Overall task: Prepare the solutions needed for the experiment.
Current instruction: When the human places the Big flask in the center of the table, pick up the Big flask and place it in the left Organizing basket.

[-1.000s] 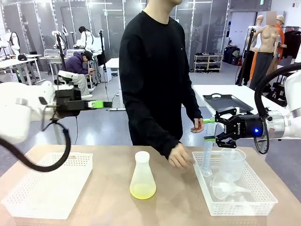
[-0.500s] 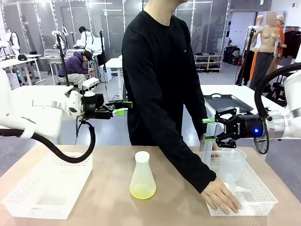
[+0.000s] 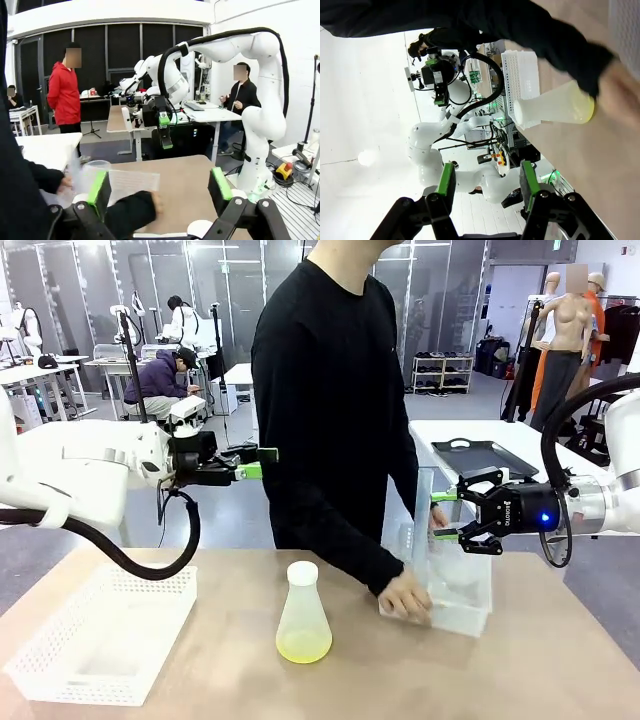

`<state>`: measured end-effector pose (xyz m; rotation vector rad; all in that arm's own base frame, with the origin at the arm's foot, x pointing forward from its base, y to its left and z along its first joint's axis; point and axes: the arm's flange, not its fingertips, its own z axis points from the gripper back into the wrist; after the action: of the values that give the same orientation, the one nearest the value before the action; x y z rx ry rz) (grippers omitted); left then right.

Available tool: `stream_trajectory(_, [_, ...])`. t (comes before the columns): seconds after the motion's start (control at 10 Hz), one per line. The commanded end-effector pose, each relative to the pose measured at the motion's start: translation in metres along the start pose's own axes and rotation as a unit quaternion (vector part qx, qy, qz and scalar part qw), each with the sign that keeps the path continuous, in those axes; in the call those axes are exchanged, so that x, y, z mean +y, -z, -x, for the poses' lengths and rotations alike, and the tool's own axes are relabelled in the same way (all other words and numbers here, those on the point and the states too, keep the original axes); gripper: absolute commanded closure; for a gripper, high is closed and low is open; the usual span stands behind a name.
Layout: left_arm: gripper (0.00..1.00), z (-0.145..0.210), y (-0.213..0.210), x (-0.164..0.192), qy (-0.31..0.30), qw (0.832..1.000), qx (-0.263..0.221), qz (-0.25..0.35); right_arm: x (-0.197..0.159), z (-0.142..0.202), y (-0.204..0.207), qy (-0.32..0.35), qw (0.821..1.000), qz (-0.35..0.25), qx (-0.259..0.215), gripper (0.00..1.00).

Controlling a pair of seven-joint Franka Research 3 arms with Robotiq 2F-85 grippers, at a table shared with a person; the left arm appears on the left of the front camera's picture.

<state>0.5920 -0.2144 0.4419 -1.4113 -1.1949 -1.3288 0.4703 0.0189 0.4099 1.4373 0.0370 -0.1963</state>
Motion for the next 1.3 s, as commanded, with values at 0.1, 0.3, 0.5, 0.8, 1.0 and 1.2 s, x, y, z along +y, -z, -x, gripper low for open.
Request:
stream_trajectory(0.1, [0.00, 0.023, 0.016, 0.018, 0.020, 0.998, -0.028, 0.052, 0.001, 0.000, -0.001, 0.000, 1.000, 0.001, 0.000, 0.34])
stream_trajectory(0.3, [0.00, 0.041, 0.024, 0.019, 0.037, 0.993, -0.032, 0.110, 0.001, 0.000, -0.001, 0.000, 1.000, 0.001, 0.000, 0.34])
stream_trajectory(0.5, [0.00, 0.038, 0.026, 0.010, 0.014, 0.997, -0.030, 0.072, 0.001, 0.000, -0.001, 0.000, 1.000, 0.001, 0.000, 0.34])
stream_trajectory(0.8, [0.00, 0.038, 0.026, 0.010, 0.014, 0.997, -0.030, 0.072, 0.001, 0.000, -0.001, 0.000, 1.000, 0.001, 0.000, 0.34])
stream_trajectory(1.0, [0.00, 0.053, 0.030, 0.016, 0.024, 0.991, -0.046, 0.122, 0.001, 0.000, -0.001, 0.000, 1.000, 0.001, 0.000, 0.34])
stream_trajectory(1.2, [0.00, 0.067, 0.033, 0.023, 0.055, 0.986, -0.024, 0.153, 0.001, 0.000, -0.001, 0.000, 1.000, 0.001, 0.000, 0.34])
